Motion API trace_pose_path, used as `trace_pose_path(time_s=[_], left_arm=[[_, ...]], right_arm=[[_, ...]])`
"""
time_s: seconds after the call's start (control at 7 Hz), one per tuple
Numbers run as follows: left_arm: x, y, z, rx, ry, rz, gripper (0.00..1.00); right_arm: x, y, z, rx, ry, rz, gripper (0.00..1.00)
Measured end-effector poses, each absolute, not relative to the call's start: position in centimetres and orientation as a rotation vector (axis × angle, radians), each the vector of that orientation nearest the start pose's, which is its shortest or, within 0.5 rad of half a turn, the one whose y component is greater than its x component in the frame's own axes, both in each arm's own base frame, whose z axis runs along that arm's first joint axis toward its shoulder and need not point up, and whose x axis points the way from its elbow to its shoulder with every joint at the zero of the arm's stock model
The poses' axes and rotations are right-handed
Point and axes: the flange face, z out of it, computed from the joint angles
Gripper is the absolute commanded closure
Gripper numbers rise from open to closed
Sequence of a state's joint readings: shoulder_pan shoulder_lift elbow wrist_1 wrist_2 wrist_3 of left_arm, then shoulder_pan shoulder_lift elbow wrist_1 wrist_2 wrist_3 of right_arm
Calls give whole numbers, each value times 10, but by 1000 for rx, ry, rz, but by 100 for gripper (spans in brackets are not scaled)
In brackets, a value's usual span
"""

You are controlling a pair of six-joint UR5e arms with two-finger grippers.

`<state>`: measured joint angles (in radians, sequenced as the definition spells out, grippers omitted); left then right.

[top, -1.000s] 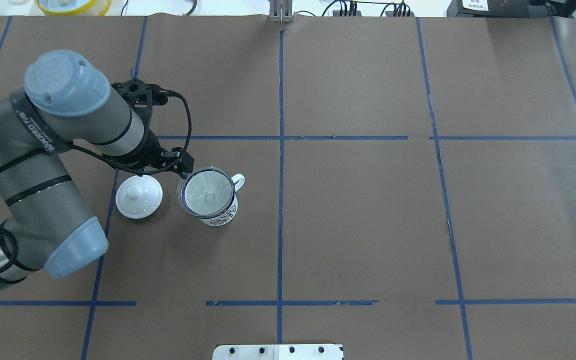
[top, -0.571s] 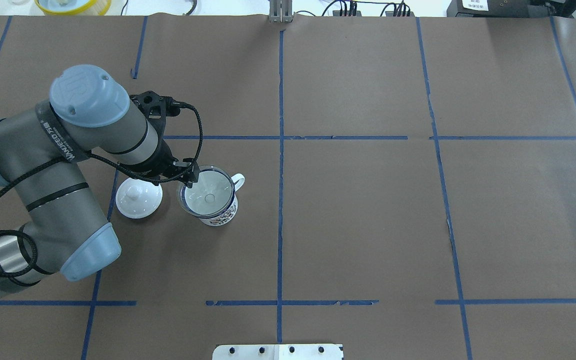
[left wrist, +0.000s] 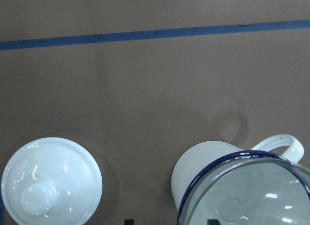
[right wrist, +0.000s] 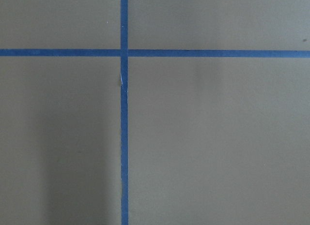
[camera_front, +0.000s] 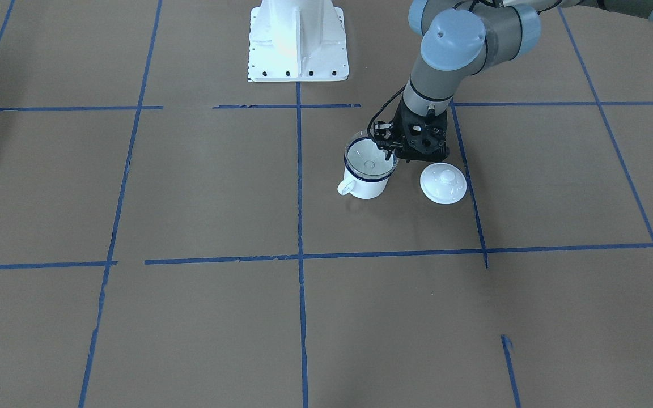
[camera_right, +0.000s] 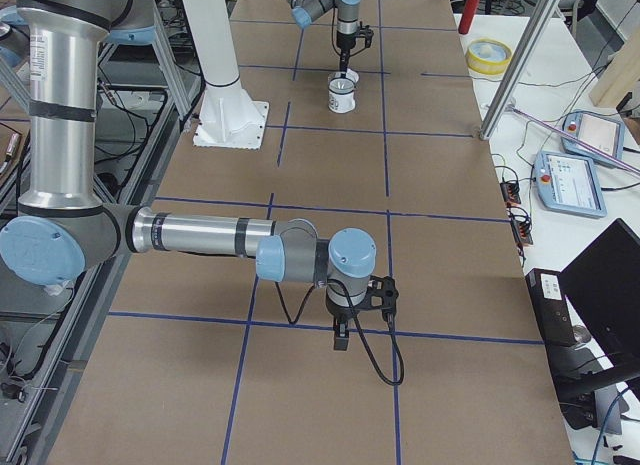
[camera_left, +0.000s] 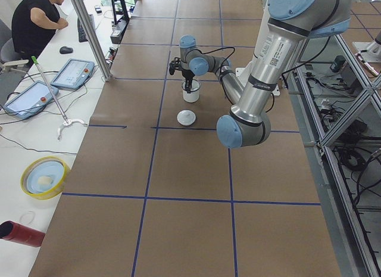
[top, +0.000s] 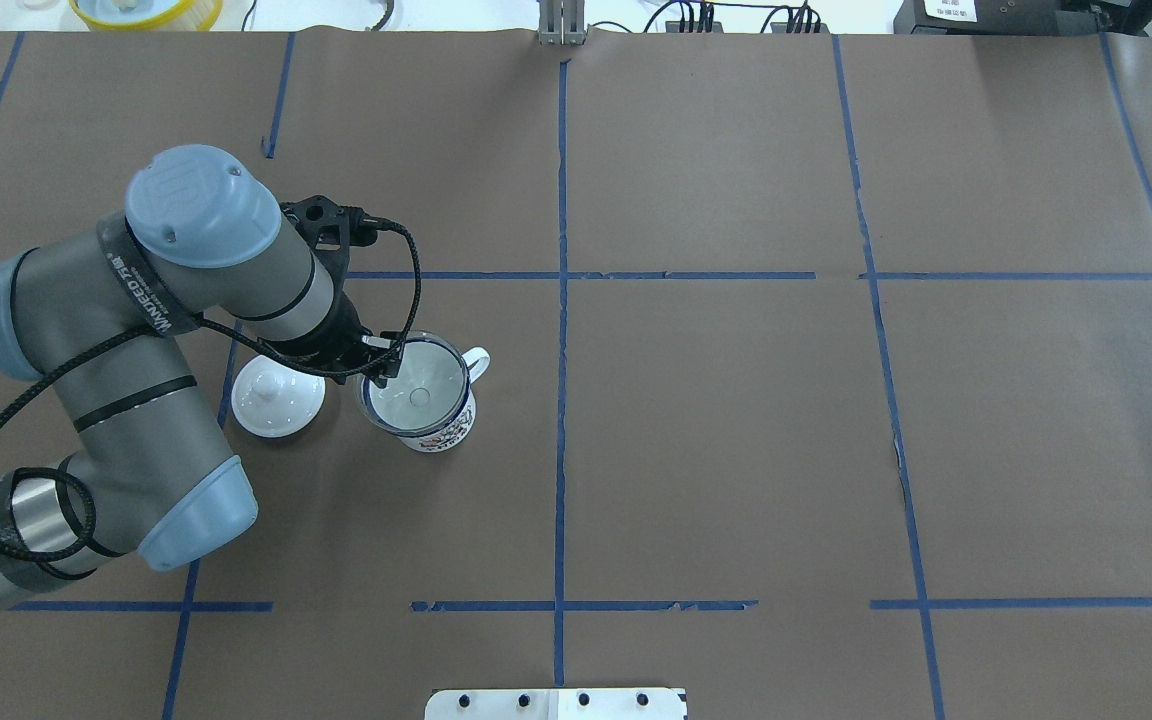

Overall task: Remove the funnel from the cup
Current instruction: 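Reach the left gripper down to the glass funnel in the mug, then grasp the funnel with the left gripper and lift it out of the mug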

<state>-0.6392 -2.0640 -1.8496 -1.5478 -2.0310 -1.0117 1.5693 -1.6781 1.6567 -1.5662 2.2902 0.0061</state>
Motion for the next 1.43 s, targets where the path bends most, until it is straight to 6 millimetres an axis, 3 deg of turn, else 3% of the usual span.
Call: trace_pose_path(time_s=[0.29, 1.14, 1.43], left_arm=[[443, -439, 261, 55, 858, 101, 97], [437, -435, 253, 75, 872, 114, 100], [419, -429, 236, 89, 891, 115, 100]], right_arm=[[67, -445, 670, -19, -719, 10, 0], [67, -445, 670, -19, -719, 10, 0], [67, -445, 670, -19, -719, 10, 0]])
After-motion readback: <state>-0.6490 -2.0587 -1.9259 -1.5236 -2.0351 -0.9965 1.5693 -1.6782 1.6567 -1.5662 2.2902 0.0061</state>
